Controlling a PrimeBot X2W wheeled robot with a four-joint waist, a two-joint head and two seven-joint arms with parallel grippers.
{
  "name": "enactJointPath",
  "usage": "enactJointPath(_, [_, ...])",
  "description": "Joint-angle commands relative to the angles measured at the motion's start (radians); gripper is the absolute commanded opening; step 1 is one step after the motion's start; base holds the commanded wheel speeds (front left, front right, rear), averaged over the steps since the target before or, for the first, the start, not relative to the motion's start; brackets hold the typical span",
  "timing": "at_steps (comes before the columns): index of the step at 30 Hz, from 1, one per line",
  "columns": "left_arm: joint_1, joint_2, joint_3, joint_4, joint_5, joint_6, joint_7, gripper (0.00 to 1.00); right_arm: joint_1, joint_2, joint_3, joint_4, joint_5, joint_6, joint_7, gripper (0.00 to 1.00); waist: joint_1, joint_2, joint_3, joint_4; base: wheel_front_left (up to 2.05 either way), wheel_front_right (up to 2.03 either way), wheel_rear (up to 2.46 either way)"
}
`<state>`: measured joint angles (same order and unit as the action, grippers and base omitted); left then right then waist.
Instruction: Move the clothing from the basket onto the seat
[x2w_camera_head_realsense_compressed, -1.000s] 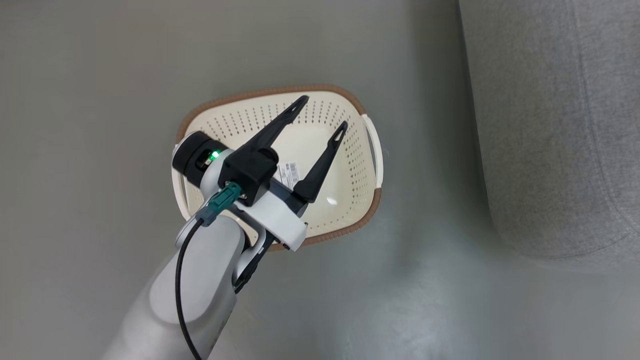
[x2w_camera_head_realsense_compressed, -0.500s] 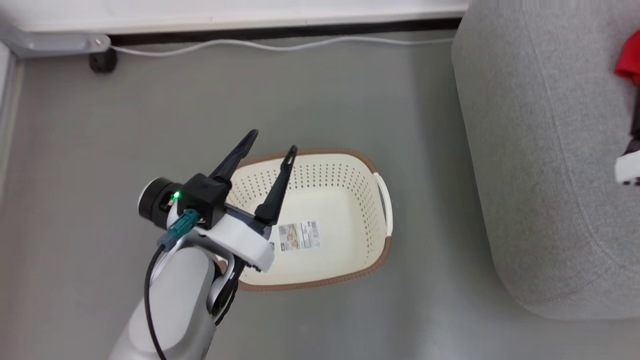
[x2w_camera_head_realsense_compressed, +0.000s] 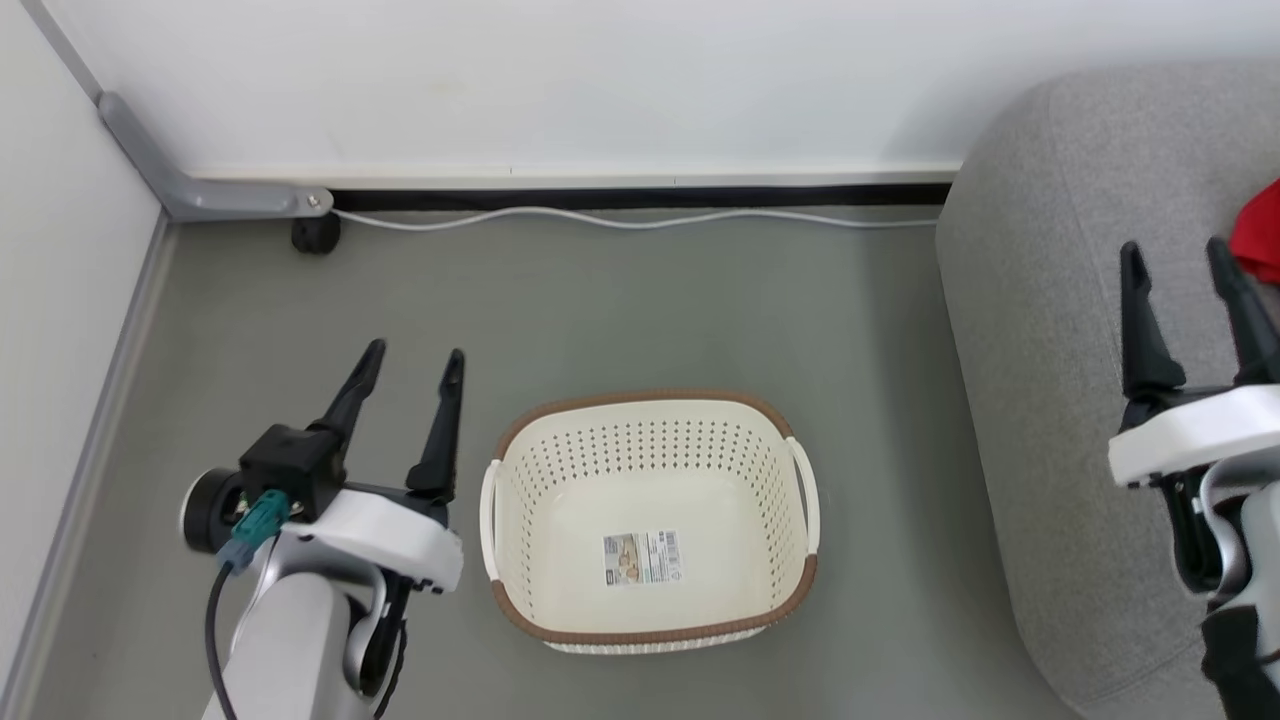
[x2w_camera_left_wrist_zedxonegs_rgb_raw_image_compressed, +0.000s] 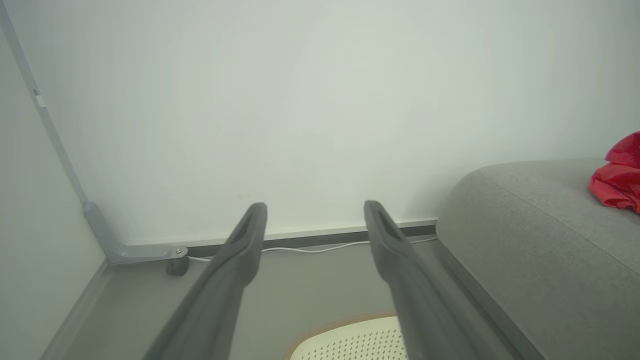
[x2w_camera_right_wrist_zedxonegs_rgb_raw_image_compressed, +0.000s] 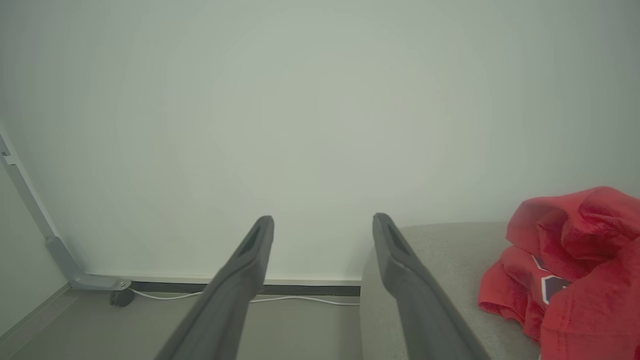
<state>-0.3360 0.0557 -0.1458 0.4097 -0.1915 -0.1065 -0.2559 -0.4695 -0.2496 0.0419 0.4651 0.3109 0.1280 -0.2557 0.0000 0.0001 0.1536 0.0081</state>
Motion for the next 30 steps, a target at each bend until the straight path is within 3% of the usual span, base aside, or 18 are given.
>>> enactJointPath(1, [0.008, 0.017, 0.055, -0.021, 0.011, 0.013, -0.006, 1.0, 0.03, 0.003, 0.02, -0.037, 0.008, 0.003, -0.006, 1.0, 0.0, -0.0001, -0.025, 0.008, 0.0, 0.0, 0.0])
enactJointPath(15, [0.196, 0.003, 0.223, -0.072, 0.024, 0.031, -0.006, 1.0, 0.211, 0.08, 0.078, -0.066, -0.027, 0.003, -0.006, 1.0, 0.0, -0.0001, -0.098, -0.013, 0.0, 0.0, 0.0])
enactJointPath(30, [0.299, -0.005, 0.215, -0.107, 0.019, 0.034, -0.006, 1.0, 0.283, 0.119, 0.064, -0.078, -0.092, 0.003, -0.006, 1.0, 0.0, -0.0001, -0.134, -0.023, 0.0, 0.0, 0.0])
